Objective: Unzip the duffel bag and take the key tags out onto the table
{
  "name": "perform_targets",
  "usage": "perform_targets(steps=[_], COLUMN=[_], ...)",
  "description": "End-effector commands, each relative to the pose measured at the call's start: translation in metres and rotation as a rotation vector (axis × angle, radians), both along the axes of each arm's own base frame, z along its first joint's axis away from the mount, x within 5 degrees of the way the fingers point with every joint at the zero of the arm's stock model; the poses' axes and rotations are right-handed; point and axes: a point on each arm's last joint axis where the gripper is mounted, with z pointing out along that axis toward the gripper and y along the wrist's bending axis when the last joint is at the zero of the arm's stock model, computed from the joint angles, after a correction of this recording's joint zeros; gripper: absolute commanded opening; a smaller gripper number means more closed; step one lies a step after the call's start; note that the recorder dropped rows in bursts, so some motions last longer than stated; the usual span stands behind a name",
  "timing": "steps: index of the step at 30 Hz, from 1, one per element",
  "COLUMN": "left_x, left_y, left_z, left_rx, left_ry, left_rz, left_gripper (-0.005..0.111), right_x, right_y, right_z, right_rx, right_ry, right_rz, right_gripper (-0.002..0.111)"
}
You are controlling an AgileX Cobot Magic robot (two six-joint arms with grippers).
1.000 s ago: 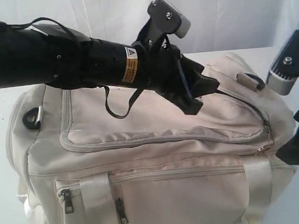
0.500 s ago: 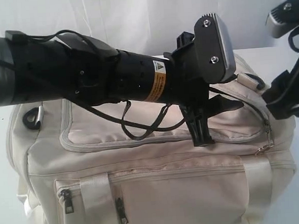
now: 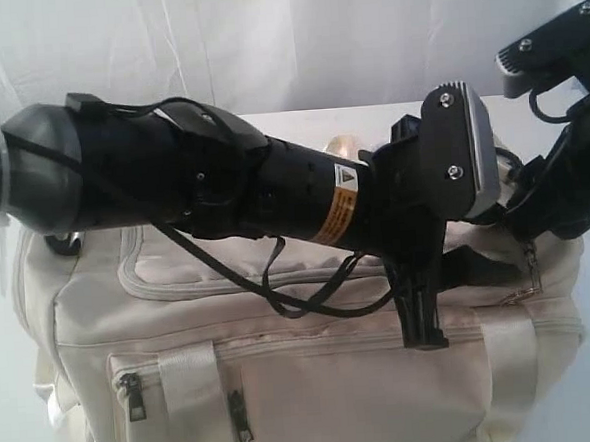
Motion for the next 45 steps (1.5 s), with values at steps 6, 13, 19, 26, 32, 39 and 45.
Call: perform_targets(steps=[6, 13, 19, 26, 32, 39, 45], left_x=[0.001, 0.002, 0.005, 0.004, -0.002, -0.004, -0.002], left_y=[-0.001, -0.001, -0.001, -0.001, -0.002, -0.001, 0.0], left_z=[-0.002, -0.002, -0.003, -0.003, -0.002, -0.001, 0.003], left_rx=[0.009, 0.011, 0.015, 0.009, -0.001, -0.005, -0.014], left_ry=[0.0, -0.004, -0.011, 0.033, 0.06, 0.068, 0.093], left_rz=[0.033, 0.041, 0.066, 0.072, 0.014, -0.002, 0.037], left_gripper=[0.038, 0.017, 0.002, 0.002, 0.002, 0.002, 0.002], right_x=[0.004, 0.002, 0.002, 0.01, 0.024, 0.027, 0.029], right_y=[-0.005, -0.008, -0.013, -0.009, 0.0, -0.004, -0.013], right_z=[-0.001, -0.003, -0.003, -0.012, -0.023, -0.027, -0.024], right_rx=[-0.055, -0.09, -0.16, -0.173, -0.132, -0.19, -0.287], right_ry=[-0.027, 0.003, -0.005, 0.02, 0.013, 0.019, -0.014], right_rz=[-0.043, -0.054, -0.055, -0.048, -0.07, -0.088, -0.118], right_gripper=[0.062, 0.062, 0.062, 0.062, 0.061, 0.03, 0.001])
